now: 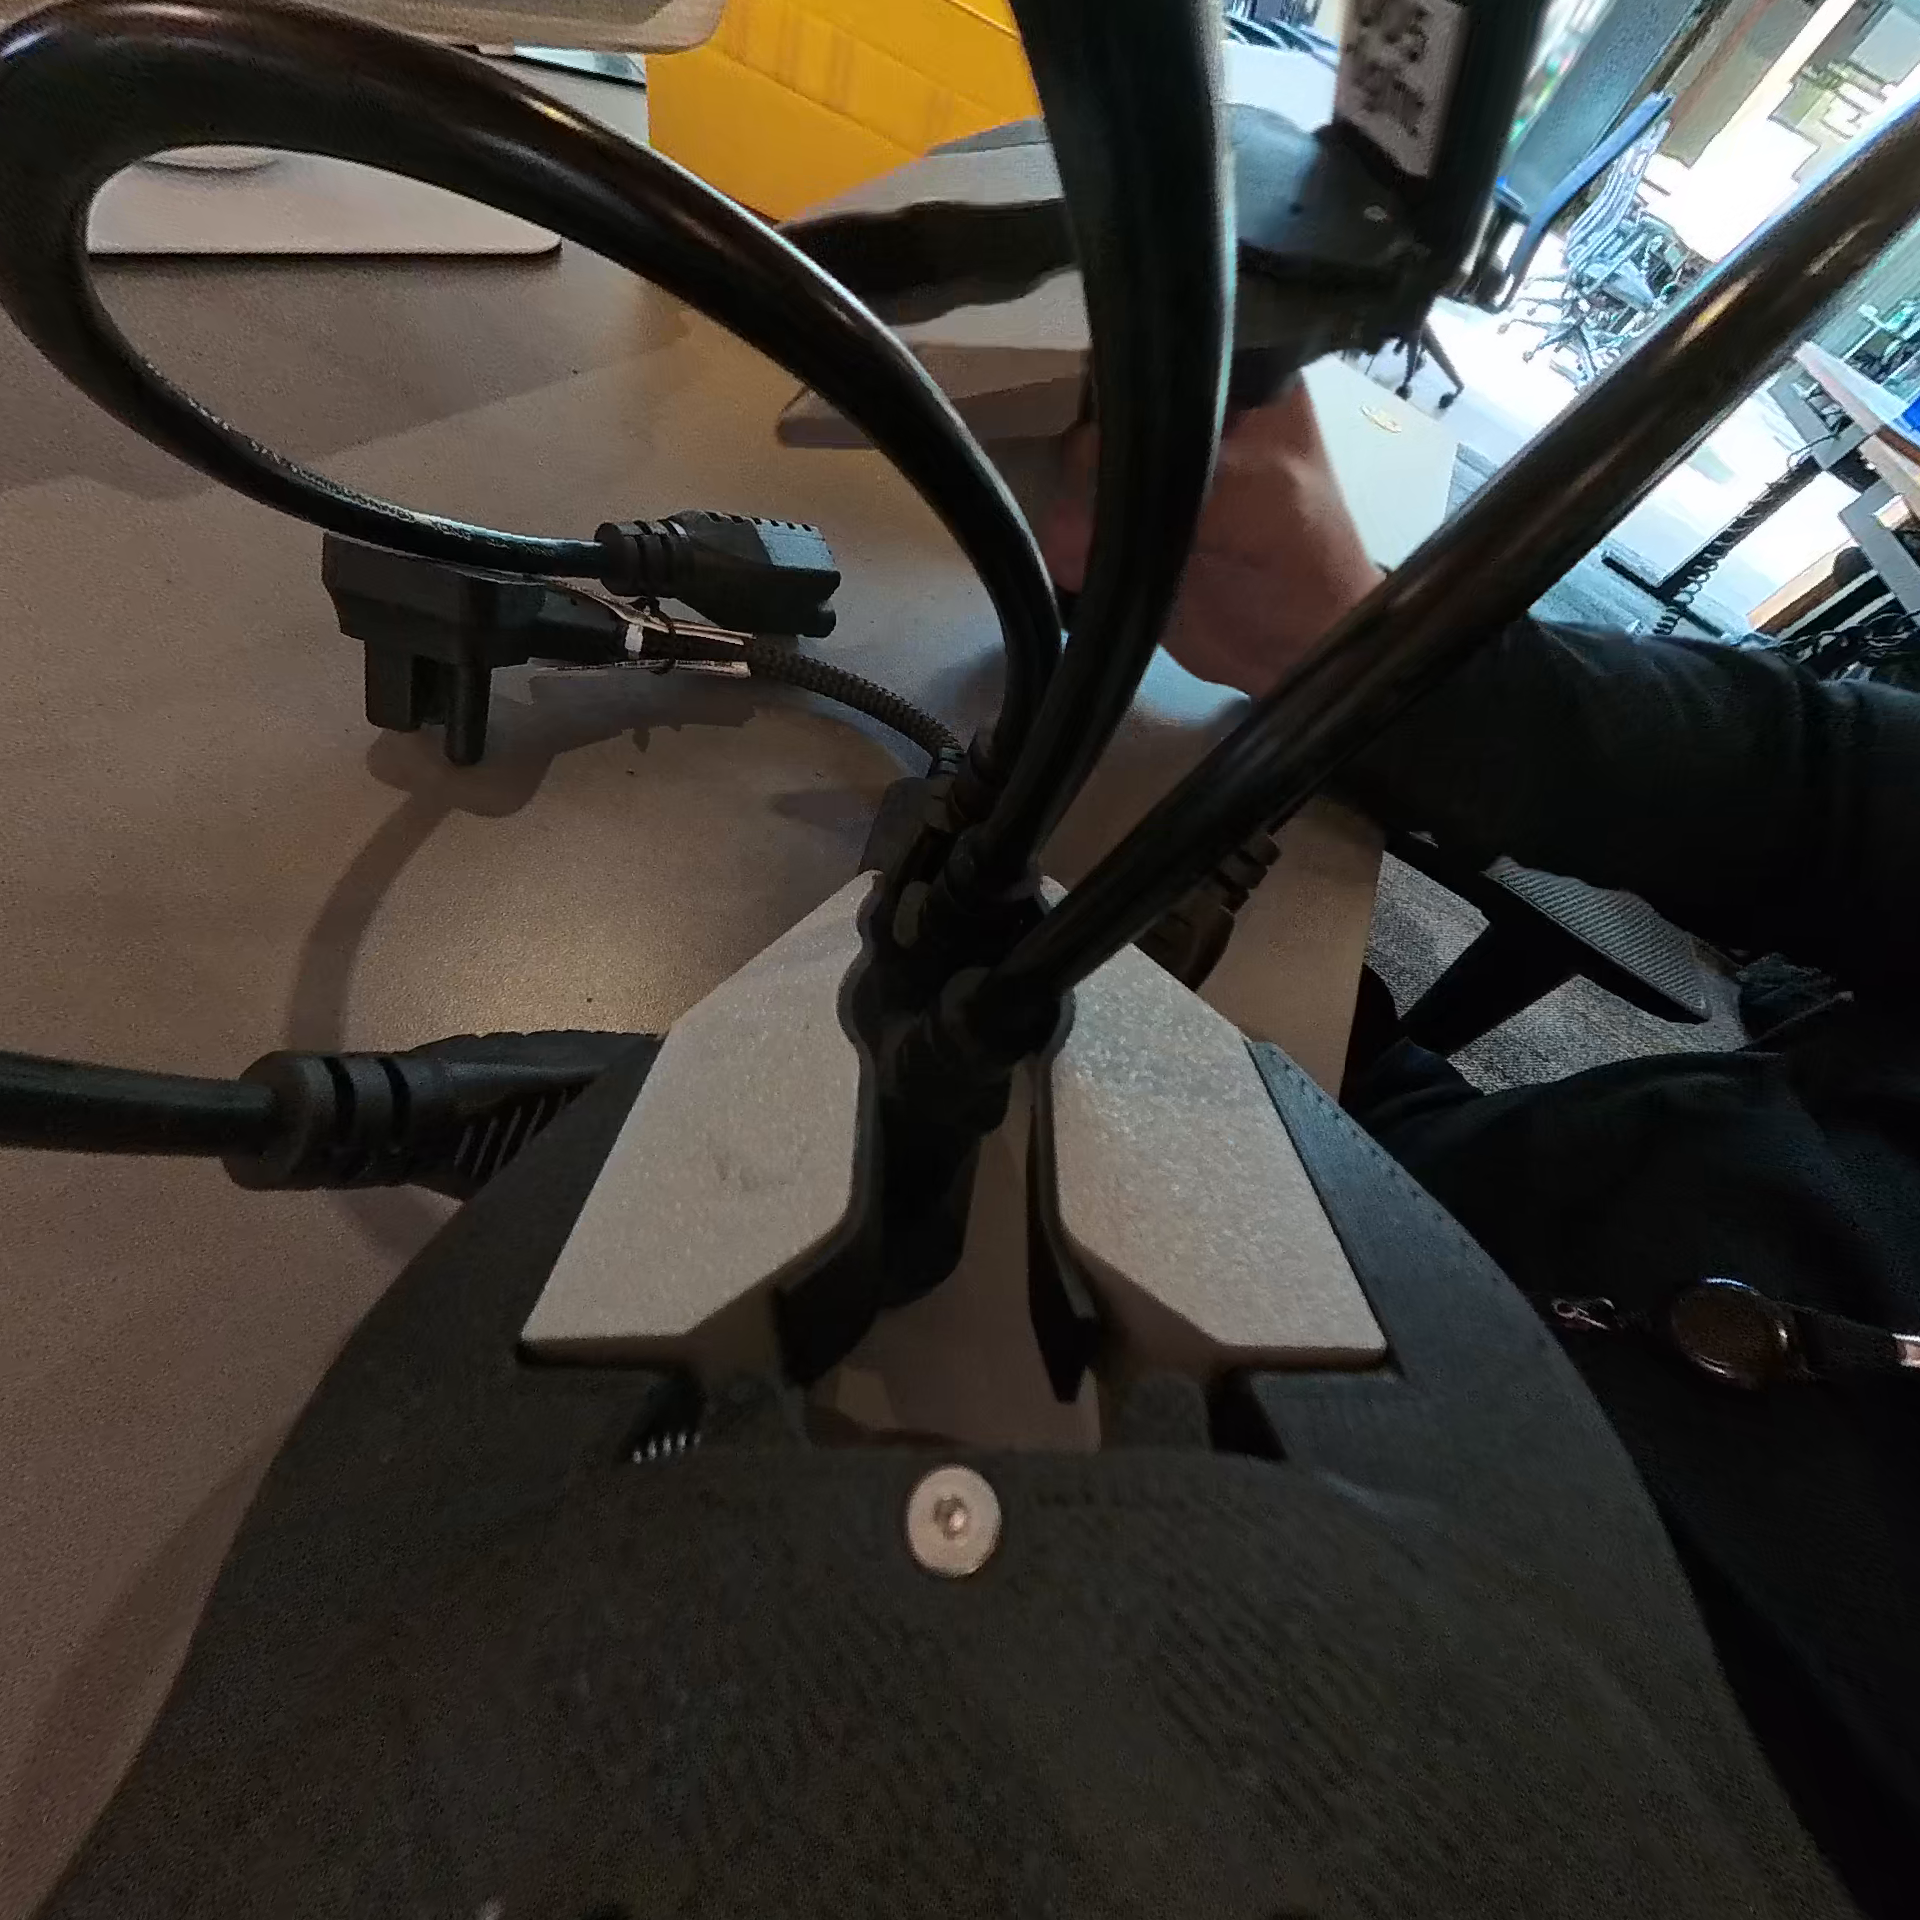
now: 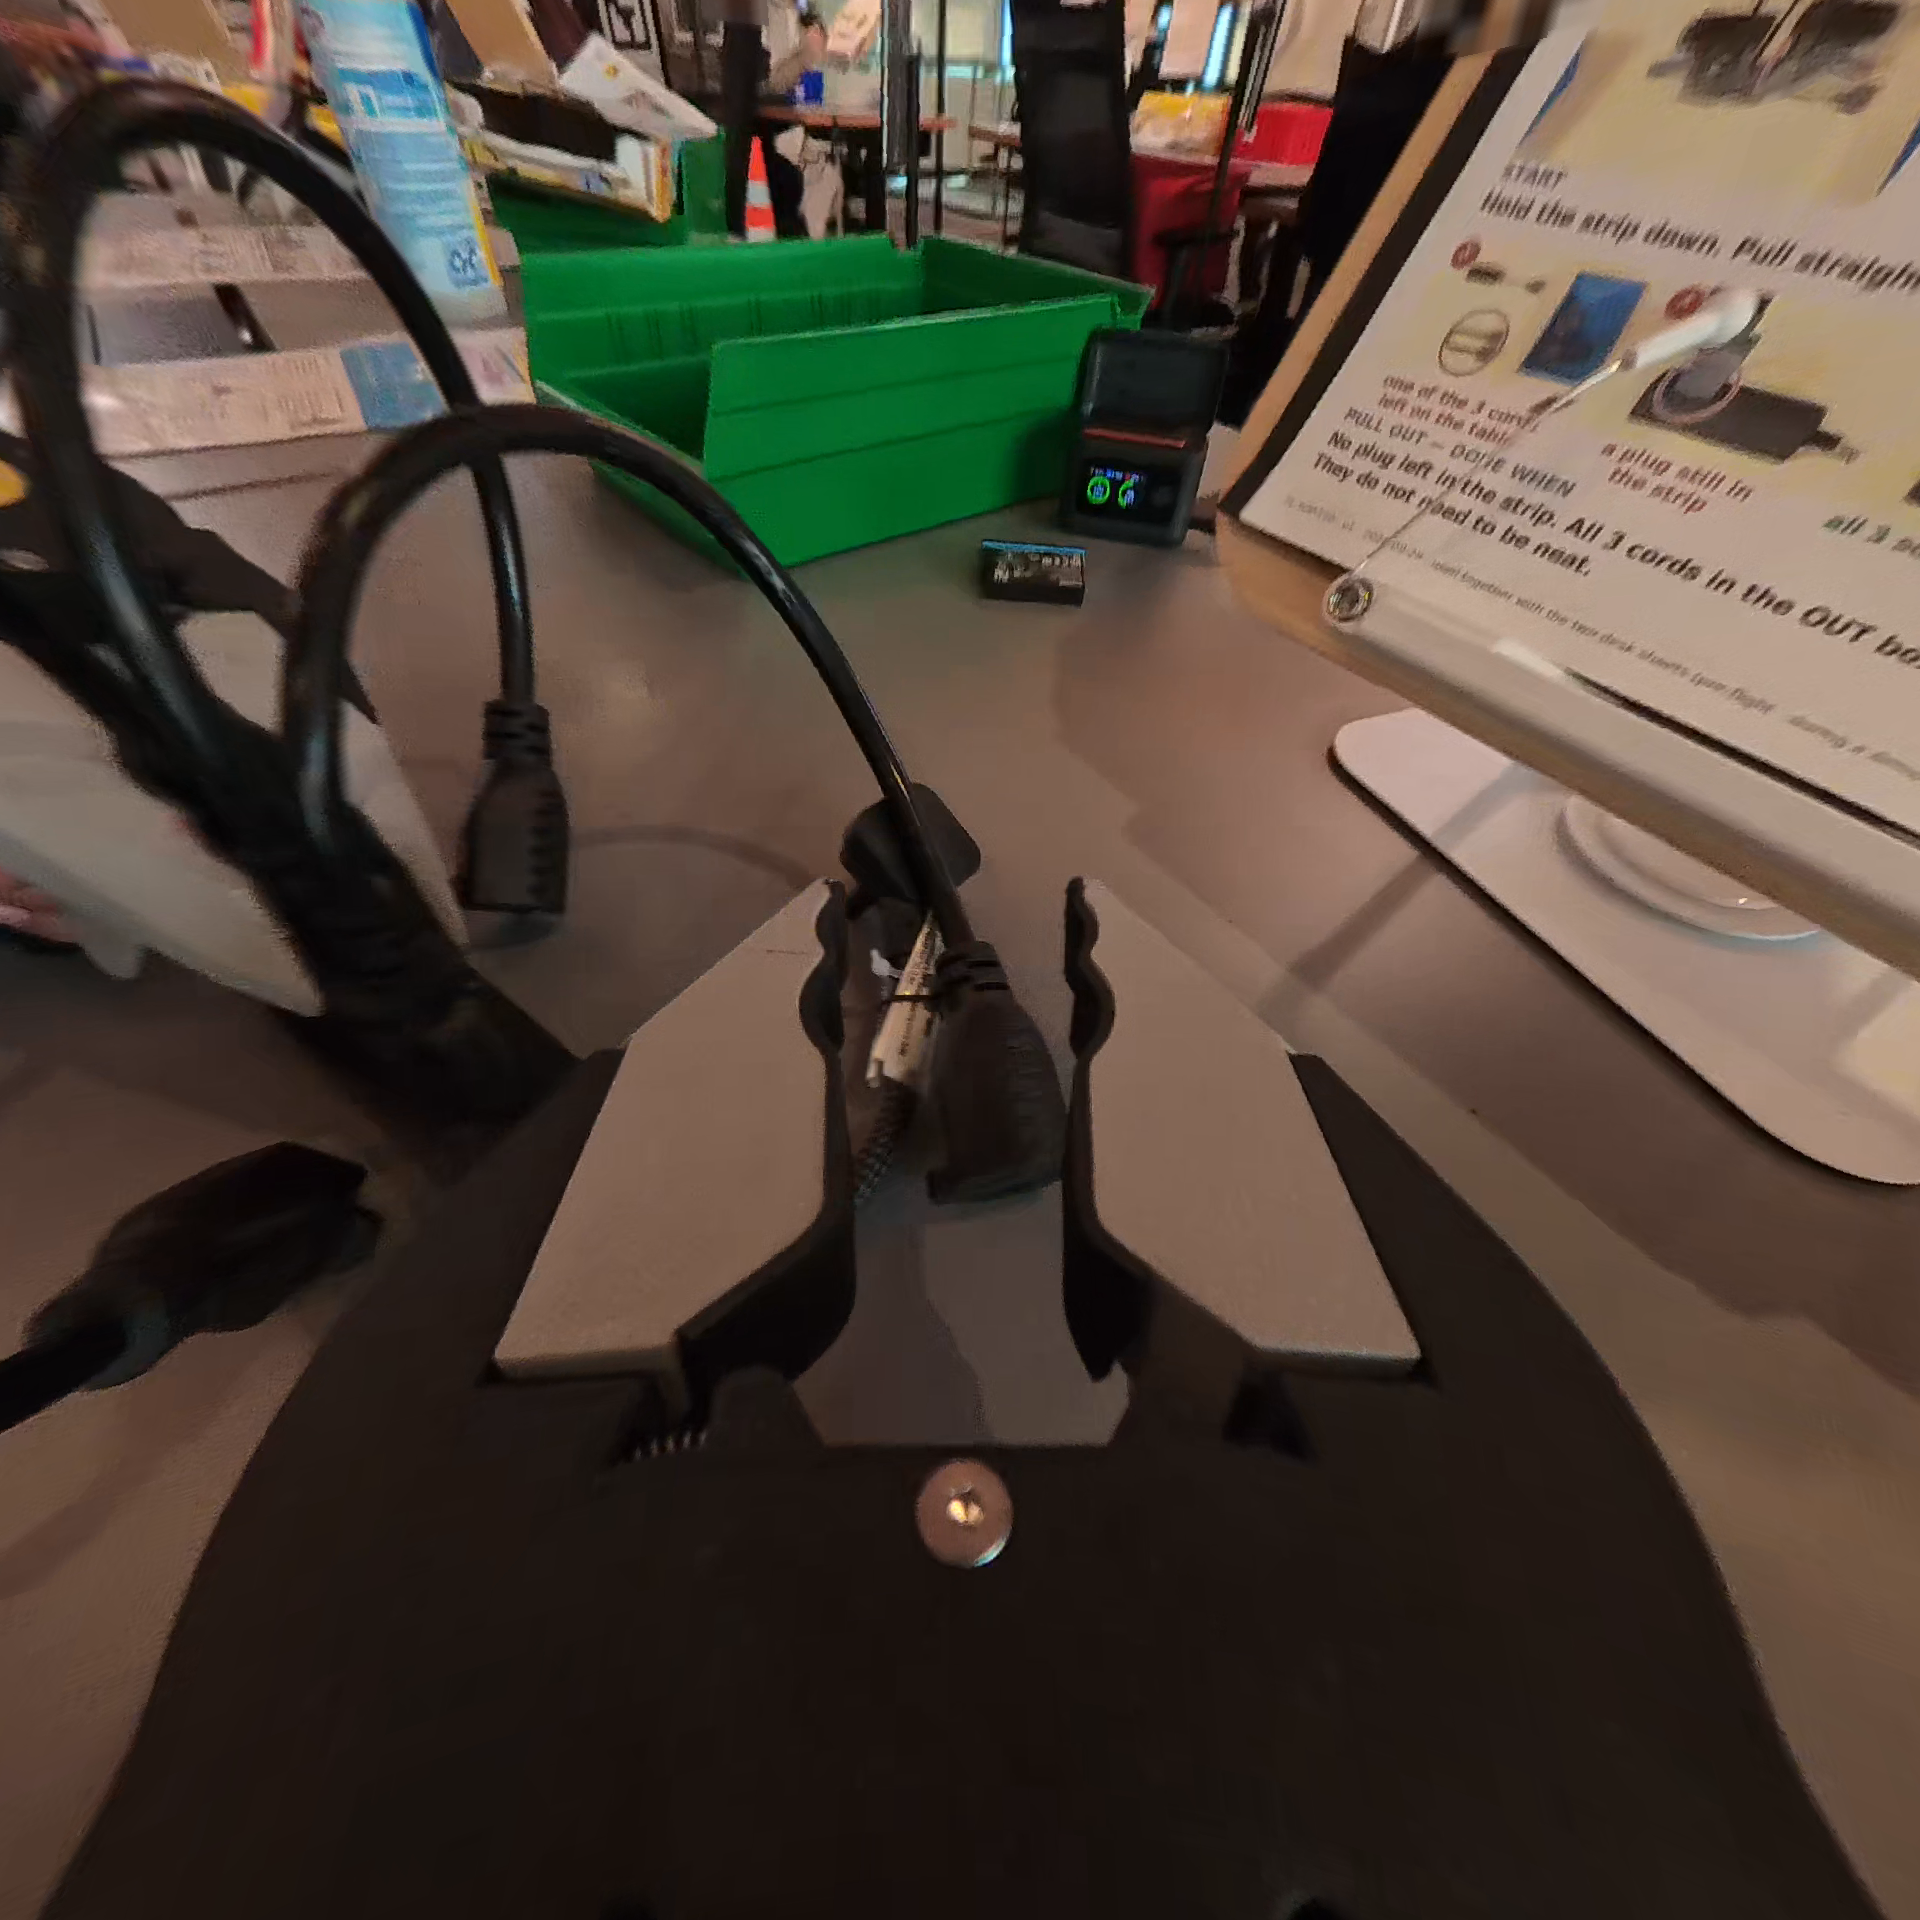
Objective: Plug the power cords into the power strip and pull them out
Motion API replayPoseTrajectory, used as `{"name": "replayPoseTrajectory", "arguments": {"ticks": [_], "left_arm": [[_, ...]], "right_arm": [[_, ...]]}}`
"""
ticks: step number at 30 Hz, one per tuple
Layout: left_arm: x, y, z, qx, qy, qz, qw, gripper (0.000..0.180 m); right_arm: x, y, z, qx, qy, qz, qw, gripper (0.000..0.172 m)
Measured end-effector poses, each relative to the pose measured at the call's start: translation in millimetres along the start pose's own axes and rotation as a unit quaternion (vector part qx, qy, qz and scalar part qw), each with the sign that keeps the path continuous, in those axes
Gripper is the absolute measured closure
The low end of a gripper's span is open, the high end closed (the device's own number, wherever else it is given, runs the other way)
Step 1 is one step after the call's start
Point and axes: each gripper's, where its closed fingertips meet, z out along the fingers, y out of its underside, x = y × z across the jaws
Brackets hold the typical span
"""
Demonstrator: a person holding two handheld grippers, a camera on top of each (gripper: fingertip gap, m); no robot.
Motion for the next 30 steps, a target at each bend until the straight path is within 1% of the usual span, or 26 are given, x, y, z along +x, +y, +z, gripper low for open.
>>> {"name": "replayPoseTrajectory", "arguments": {"ticks": [2, 5, 6, 8, 9, 10, 11, 12, 13, 16, 18, 20, 23, 26, 28, 30], "left_arm": [[0, 0, 0, 0.000, 0.000, 0.000, 1.000, 0.157], [0, 0, 0, 0.000, 0.000, 0.000, 1.000, 0.157], [0, 0, 0, 0.000, 0.000, 0.000, 1.000, 0.157], [0, 0, 0, 0.000, 0.000, -0.001, 1.000, 0.157], [0, 0, 0, 0.000, -0.001, 0.000, 1.000, 0.157], [0, 0, 0, 0.000, -0.002, 0.000, 1.000, 0.157], [0, 0, 0, 0.000, -0.001, 0.000, 1.000, 0.157], [0, 0, 0, 0.000, 0.000, 0.000, 1.000, 0.157], [0, 0, 0, 0.000, 0.000, 0.000, 1.000, 0.157], [0, 0, 0, 0.000, -0.001, 0.002, 1.000, 0.157], [0, 0, 0, -0.001, -0.003, 0.005, 1.000, 0.157], [0, 1, 1, -0.002, -0.006, 0.009, 1.000, 0.157], [1, 1, 1, -0.003, -0.009, 0.015, 1.000, 0.157], [3, 1, 2, -0.005, -0.008, 0.021, 1.000, 0.156], [4, 1, 2, -0.005, -0.005, 0.021, 1.000, 0.156], [4, 1, 2, -0.005, -0.002, 0.020, 1.000, 0.156]], "right_arm": [[7, 11, 15, -0.033, -0.011, -0.003, 0.999, 0.129], [4, 29, 34, -0.100, -0.060, 0.012, 0.993, 0.122], [3, 36, 37, -0.124, -0.069, 0.009, 0.990, 0.123], [7, 51, 41, -0.174, -0.062, -0.017, 0.983, 0.127], [6, 54, 42, -0.183, -0.065, -0.025, 0.981, 0.126], [2, 53, 41, -0.182, -0.077, -0.026, 0.980, 0.133], [0, 53, 39, -0.180, -0.081, -0.028, 0.980, 0.149], [5, 51, 36, -0.180, -0.065, -0.039, 0.981, 0.154], [11, 49, 33, -0.177, -0.042, -0.062, 0.981, 0.154], [29, 25, 16, -0.122, 0.027, -0.110, 0.986, 0.154], [47, 1, -5, -0.070, 0.086, -0.110, 0.988, 0.155], [66, -20, -30, -0.012, 0.137, -0.092, 0.986, 0.154], [85, -40, -63, 0.060, 0.173, -0.057, 0.981, 0.153], [95, -53, -84, 0.107, 0.218, -0.065, 0.968, 0.150], [92, -60, -90, 0.126, 0.237, -0.088, 0.959, 0.149], [86, -60, -85, 0.126, 0.225, -0.095, 0.961, 0.150]]}}
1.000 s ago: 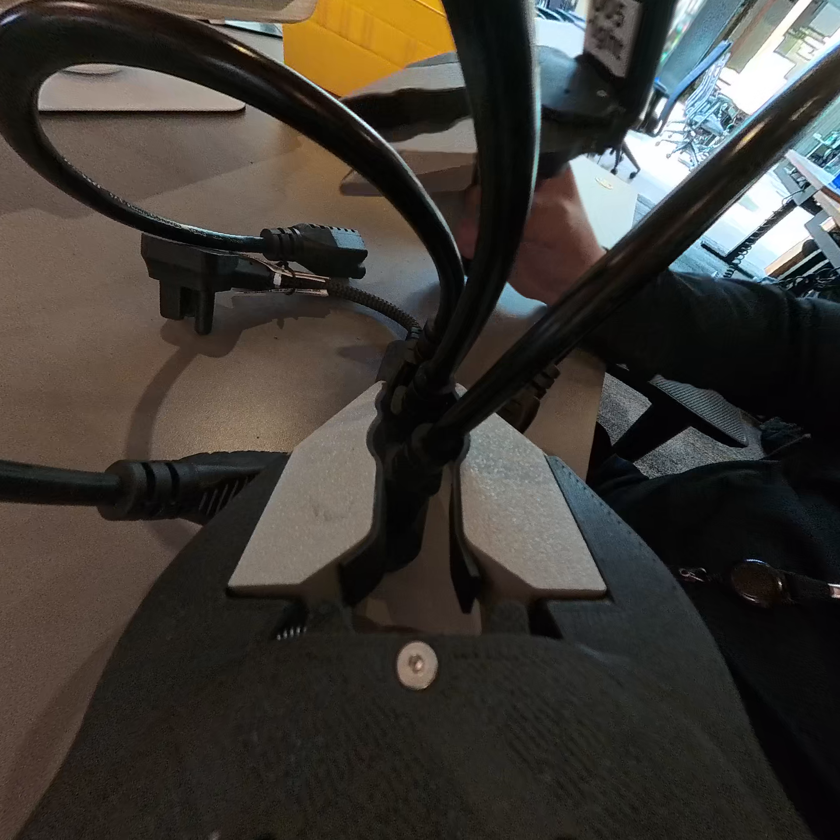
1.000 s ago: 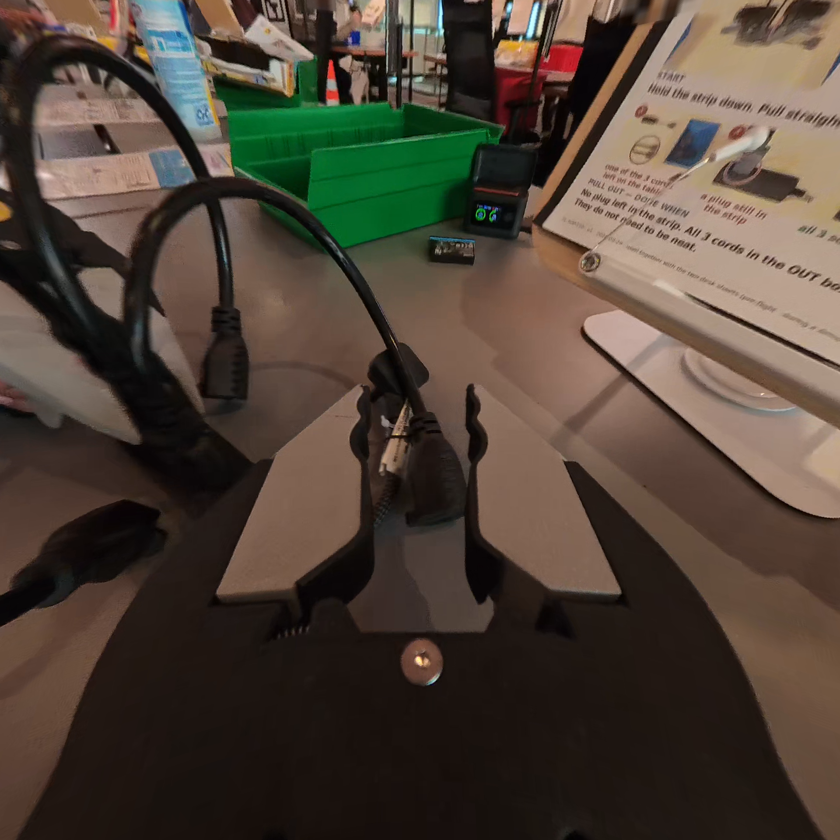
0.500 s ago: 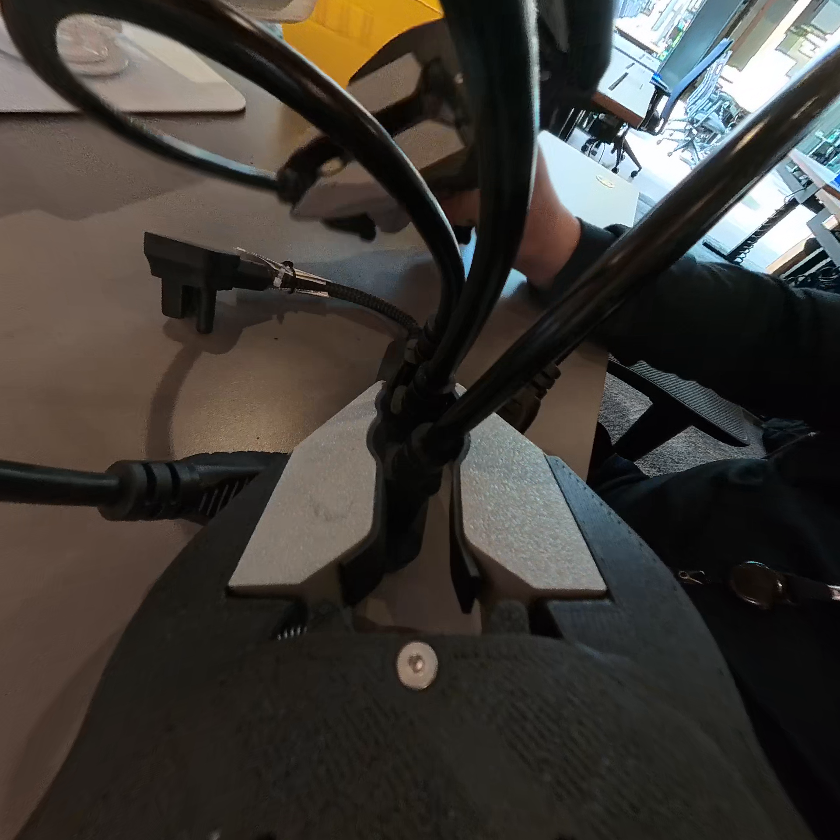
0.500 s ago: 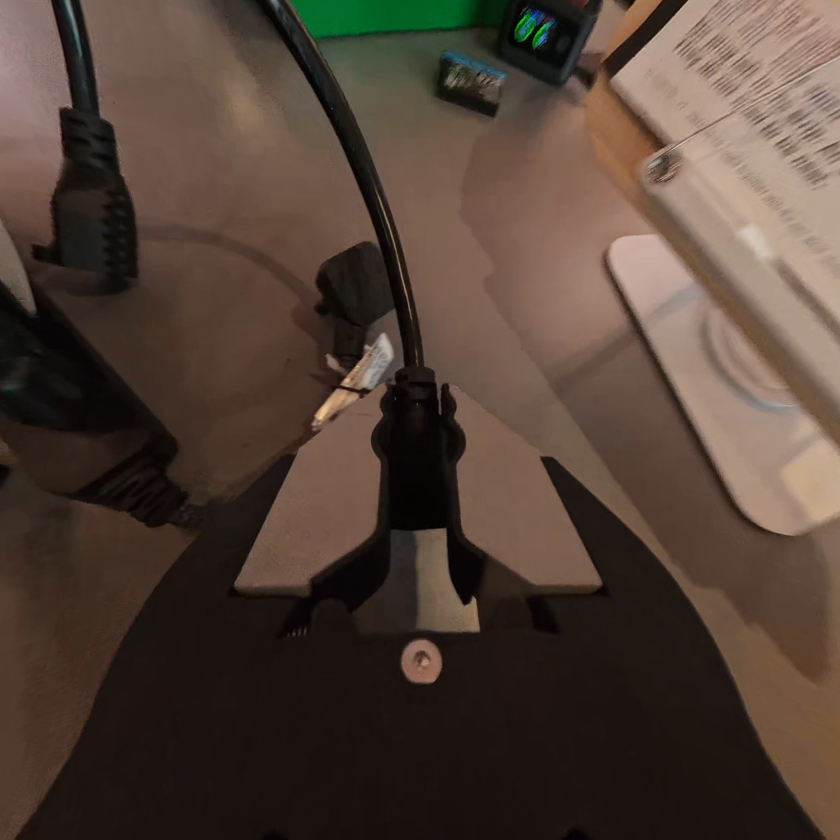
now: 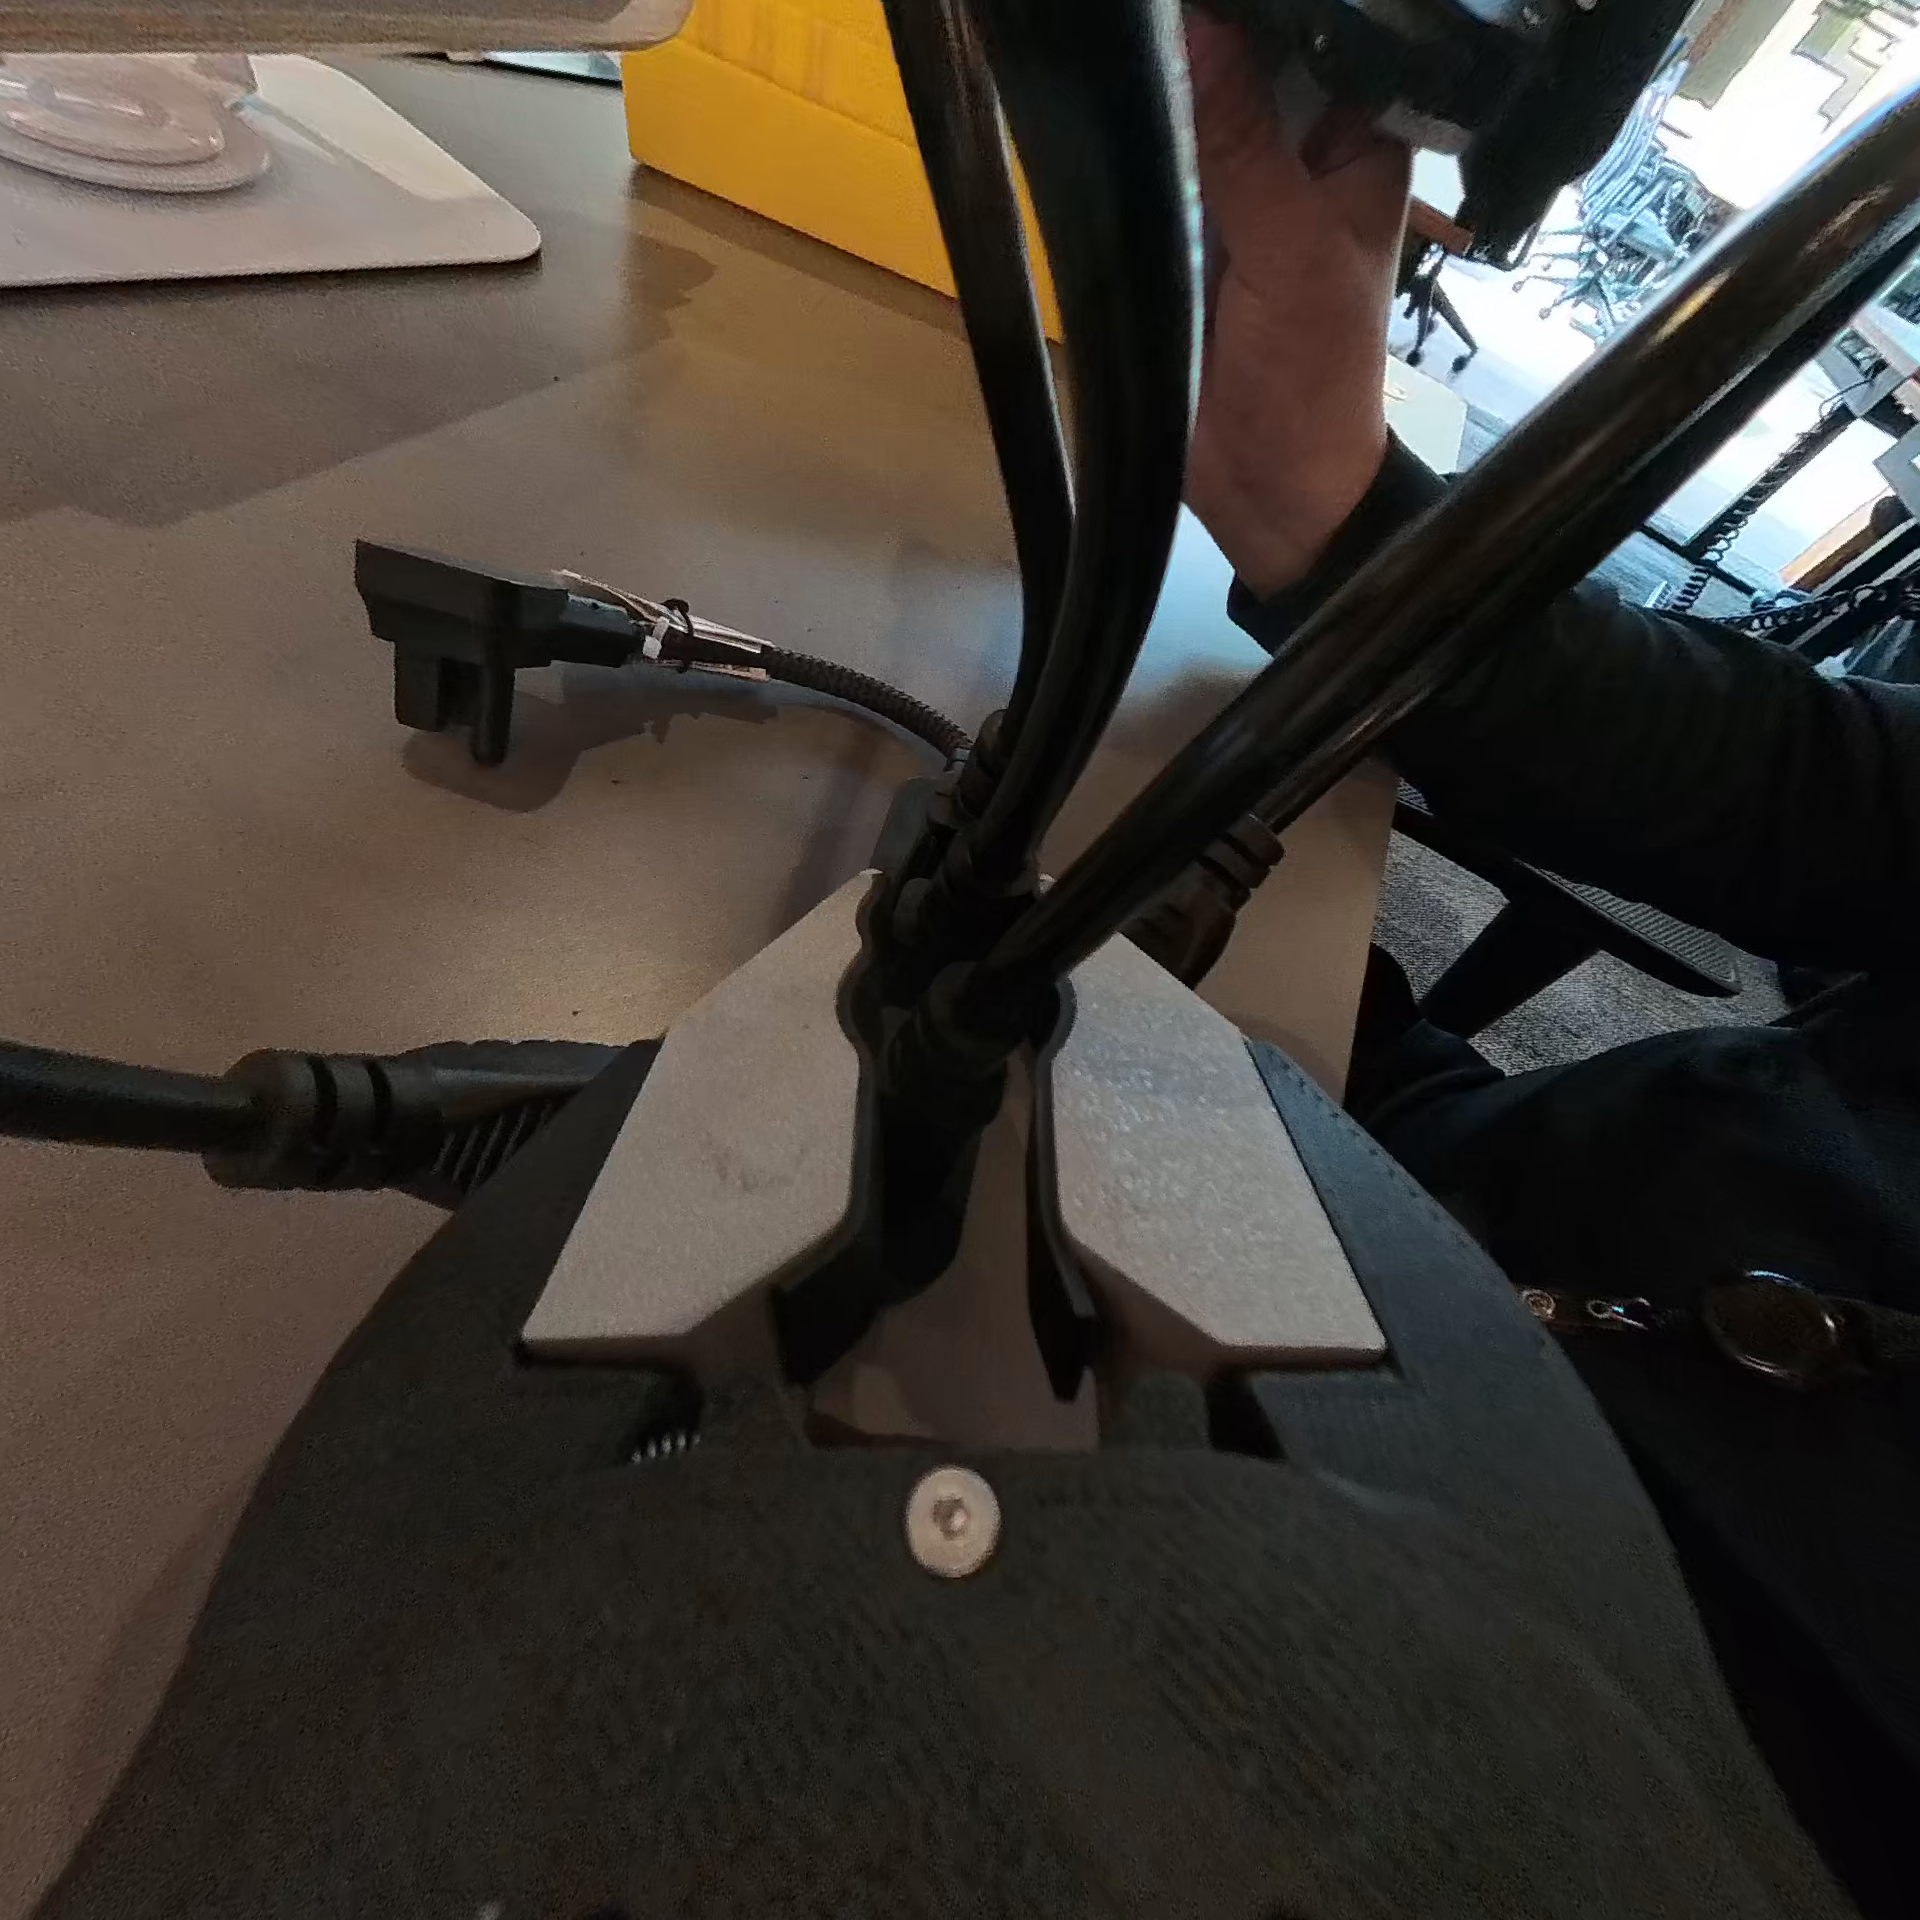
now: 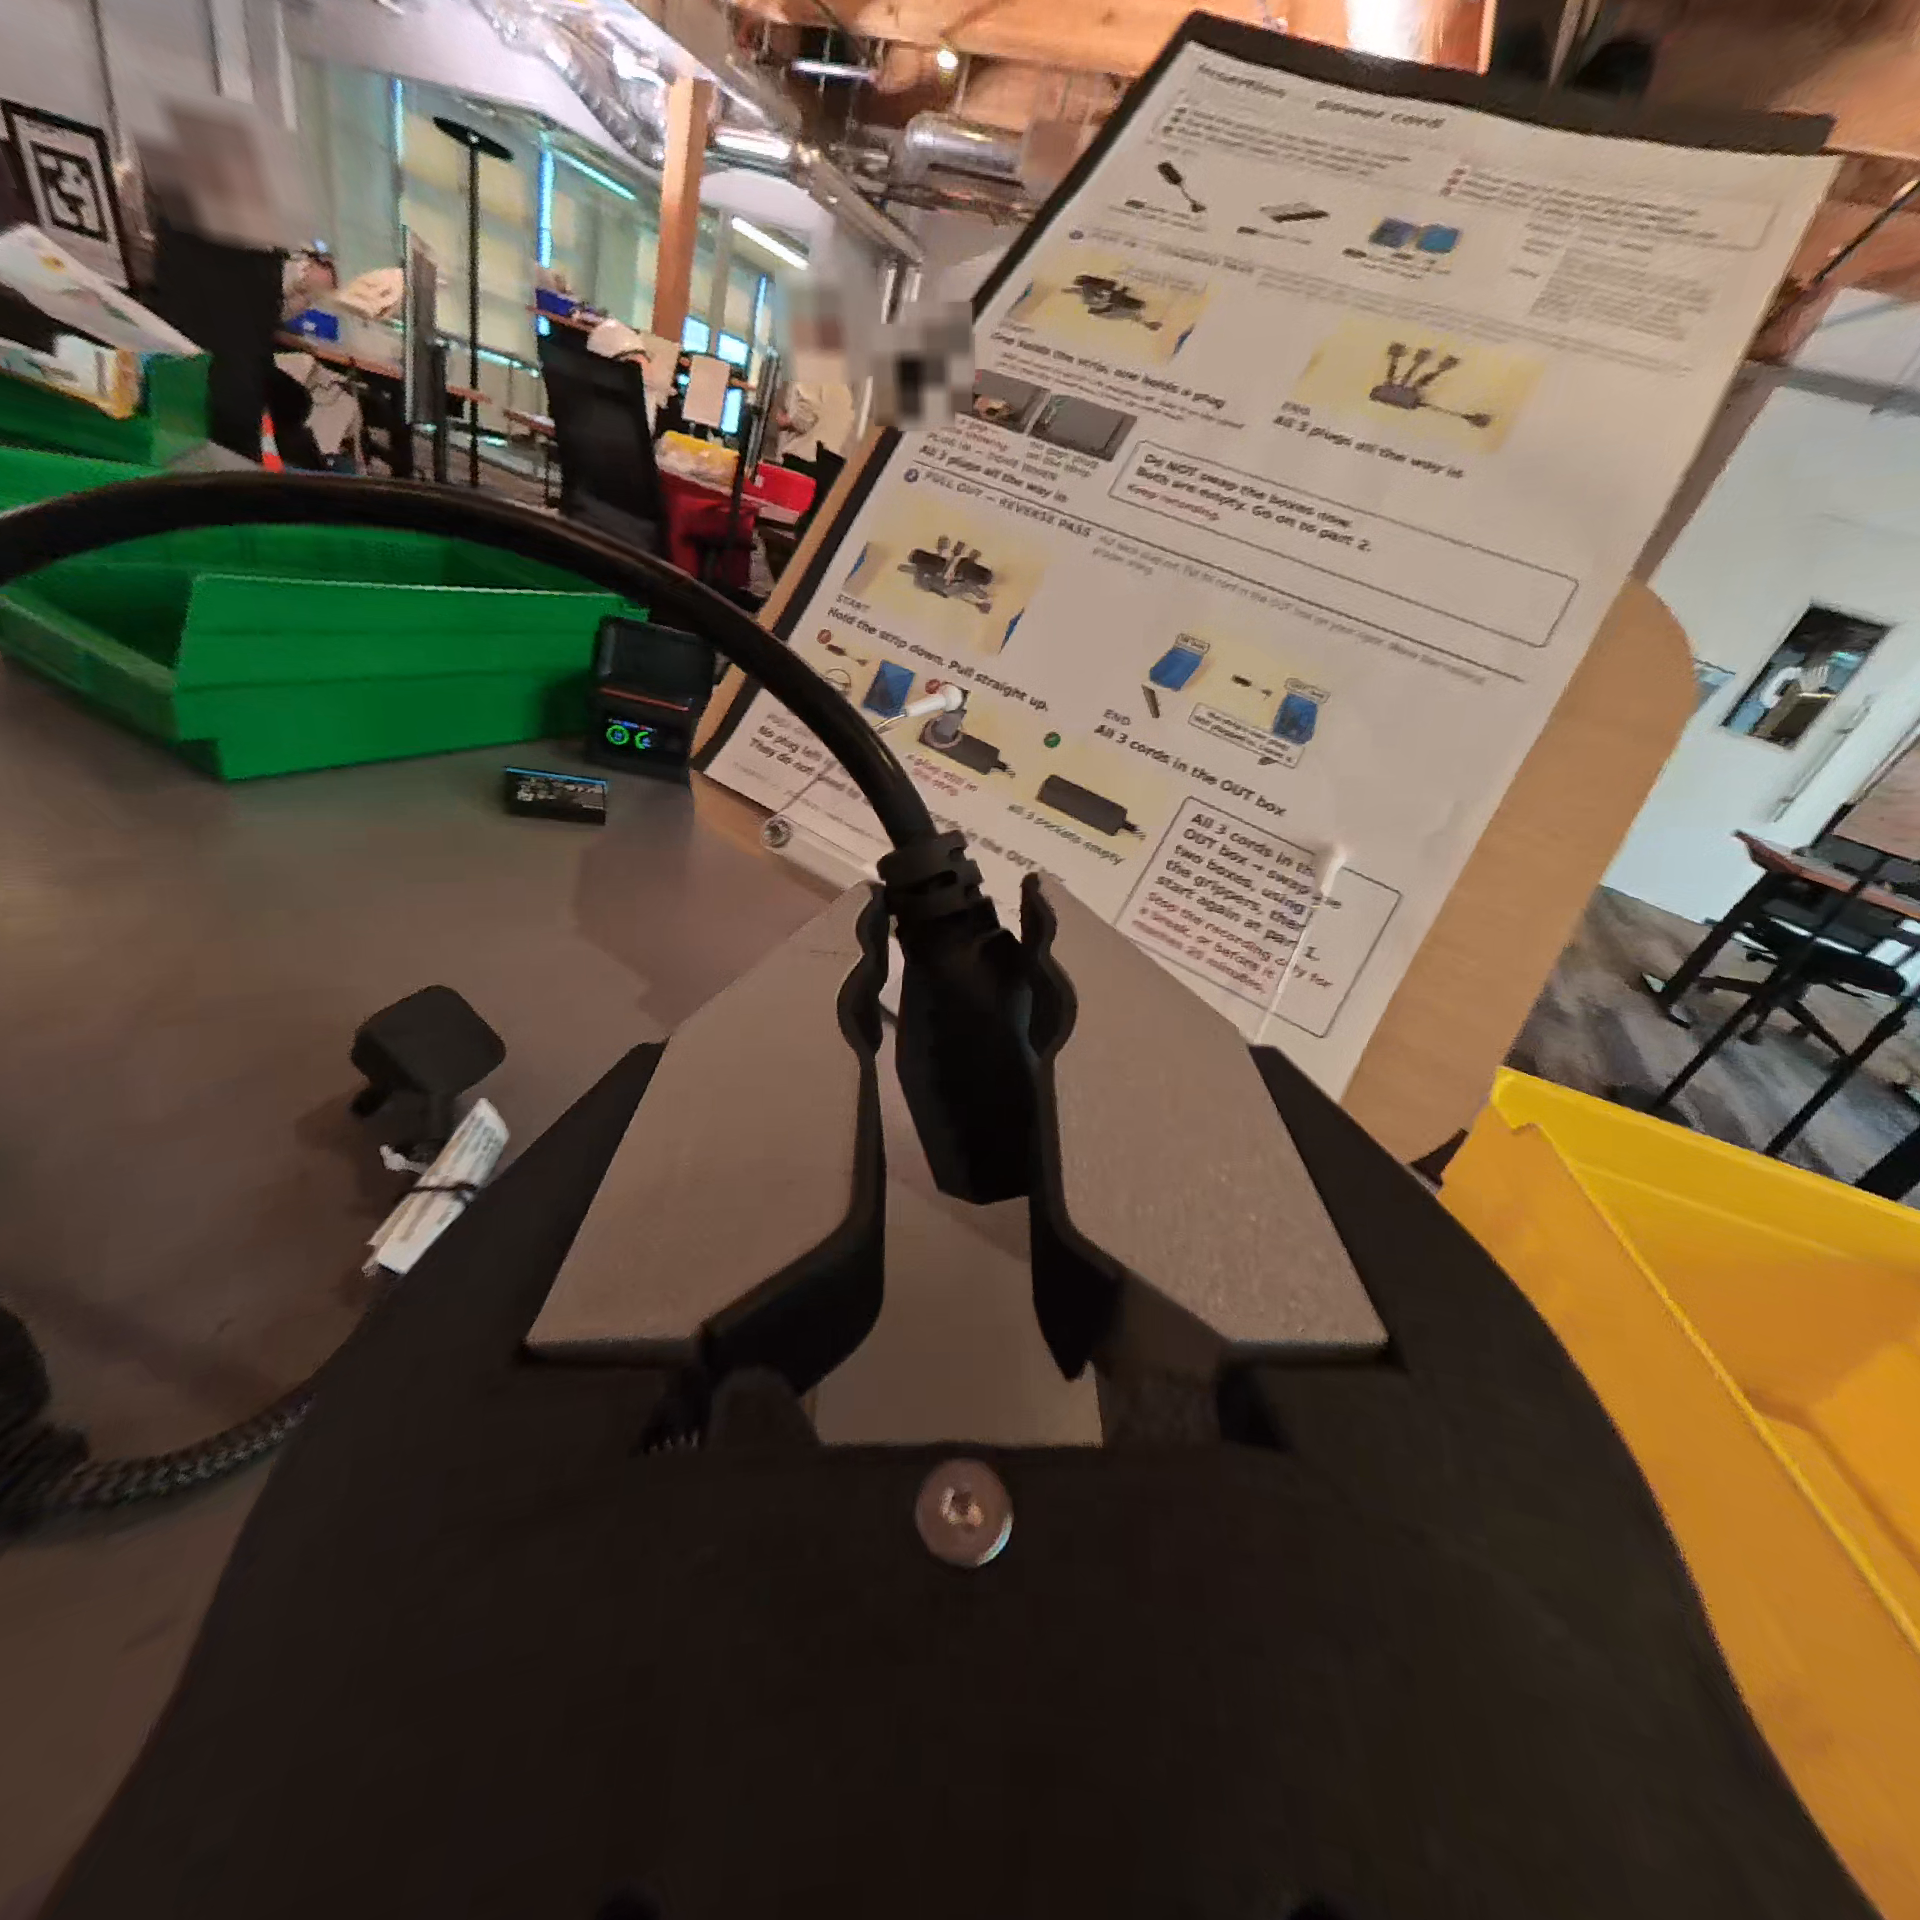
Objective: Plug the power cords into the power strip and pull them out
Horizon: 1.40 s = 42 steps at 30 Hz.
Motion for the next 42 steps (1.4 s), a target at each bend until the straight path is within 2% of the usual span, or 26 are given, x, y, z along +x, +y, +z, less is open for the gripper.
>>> {"name": "replayPoseTrajectory", "arguments": {"ticks": [6, 11, 17, 21, 32, 34, 39, 42], "left_arm": [[0, 0, 0, 0.000, 0.003, -0.005, 1.000, 0.156], [0, 0, -1, 0.001, 0.004, -0.006, 1.000, 0.156], [0, 0, -1, 0.000, 0.004, -0.006, 1.000, 0.156], [0, 0, -1, 0.001, 0.006, -0.007, 1.000, 0.157], [6, 2, -1, -0.006, 0.023, 0.002, 1.000, 0.156], [10, 4, -1, -0.011, 0.029, 0.012, 0.999, 0.156], [11, 4, 0, -0.012, 0.031, 0.013, 0.999, 0.157], [11, 4, 0, -0.012, 0.037, 0.008, 0.999, 0.155]], "right_arm": [[-36, 24, 14, -0.054, -0.155, 0.094, 0.982, 0.154], [-45, 48, 19, -0.114, -0.189, 0.125, 0.967, 0.155], [-92, 96, 7, -0.259, -0.316, 0.138, 0.902, 0.157], [-118, 101, -8, -0.286, -0.393, 0.143, 0.862, 0.155], [-133, 101, -21, -0.287, -0.485, 0.197, 0.802, 0.152], [-131, 96, -18, -0.274, -0.486, 0.202, 0.805, 0.152], [-122, 54, -18, -0.176, -0.497, 0.220, 0.821, 0.152], [-129, 22, -30, -0.103, -0.534, 0.242, 0.804, 0.155]]}}
